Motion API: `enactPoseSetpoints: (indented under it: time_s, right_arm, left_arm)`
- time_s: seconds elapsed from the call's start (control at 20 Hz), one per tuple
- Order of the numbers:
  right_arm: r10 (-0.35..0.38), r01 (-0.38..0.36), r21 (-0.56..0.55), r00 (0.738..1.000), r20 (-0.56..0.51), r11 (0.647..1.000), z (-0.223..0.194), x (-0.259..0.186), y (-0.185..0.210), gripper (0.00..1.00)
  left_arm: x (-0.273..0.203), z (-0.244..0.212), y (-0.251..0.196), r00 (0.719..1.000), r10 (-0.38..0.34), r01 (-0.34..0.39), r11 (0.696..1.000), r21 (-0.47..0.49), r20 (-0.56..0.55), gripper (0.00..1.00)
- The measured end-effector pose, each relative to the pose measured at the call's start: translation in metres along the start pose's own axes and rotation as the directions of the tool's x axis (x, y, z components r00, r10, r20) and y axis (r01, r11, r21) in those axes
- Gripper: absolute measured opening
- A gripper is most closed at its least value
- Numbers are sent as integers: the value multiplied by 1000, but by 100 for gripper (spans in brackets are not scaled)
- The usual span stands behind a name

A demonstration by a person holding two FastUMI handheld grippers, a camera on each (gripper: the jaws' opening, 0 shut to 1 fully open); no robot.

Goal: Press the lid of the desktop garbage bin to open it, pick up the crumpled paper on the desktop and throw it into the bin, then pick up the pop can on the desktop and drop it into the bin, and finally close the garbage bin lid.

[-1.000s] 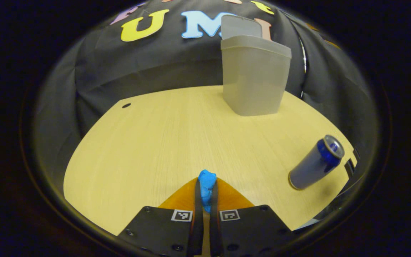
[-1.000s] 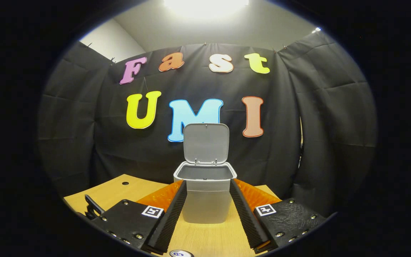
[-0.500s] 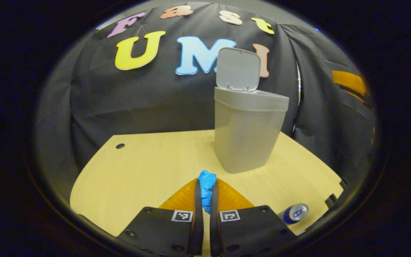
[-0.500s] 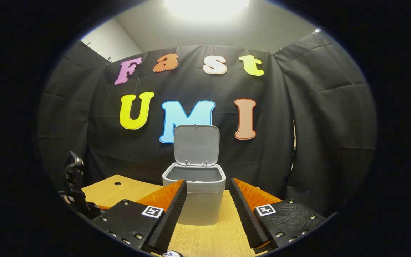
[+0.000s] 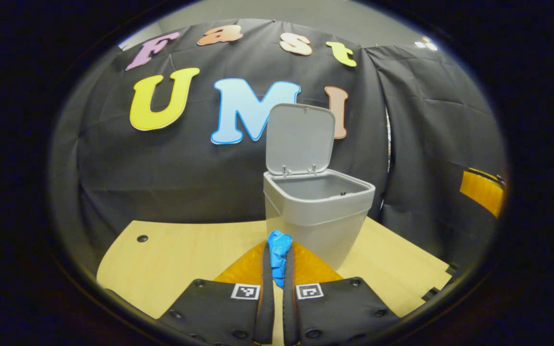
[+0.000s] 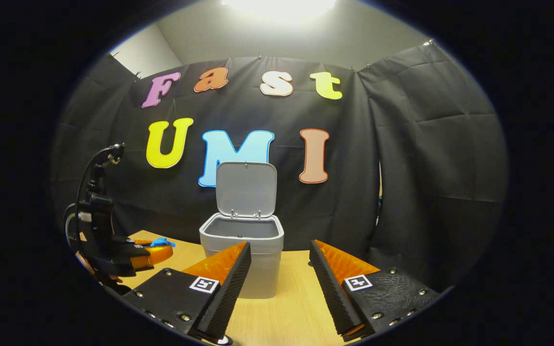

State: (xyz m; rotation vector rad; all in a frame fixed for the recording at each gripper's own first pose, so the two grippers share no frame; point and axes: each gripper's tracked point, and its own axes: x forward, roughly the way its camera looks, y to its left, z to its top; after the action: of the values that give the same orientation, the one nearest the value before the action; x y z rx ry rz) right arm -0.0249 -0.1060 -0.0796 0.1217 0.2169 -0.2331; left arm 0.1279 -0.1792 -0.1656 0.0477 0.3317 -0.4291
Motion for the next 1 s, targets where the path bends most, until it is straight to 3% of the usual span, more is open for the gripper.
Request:
enactPoseSetpoints:
  time_s: [0.45,1.0]
  right_arm:
    - [-117,117,-8,992,-44,993,-9,-24,-19,80]
    - [-266,263,-42,958,-108,964,-25,-62,-30,80]
  left_arm:
    - [55,43,-25,995,-74,74,997,5,63,14]
    - [125,67,-42,987,-133,128,990,61,90,17]
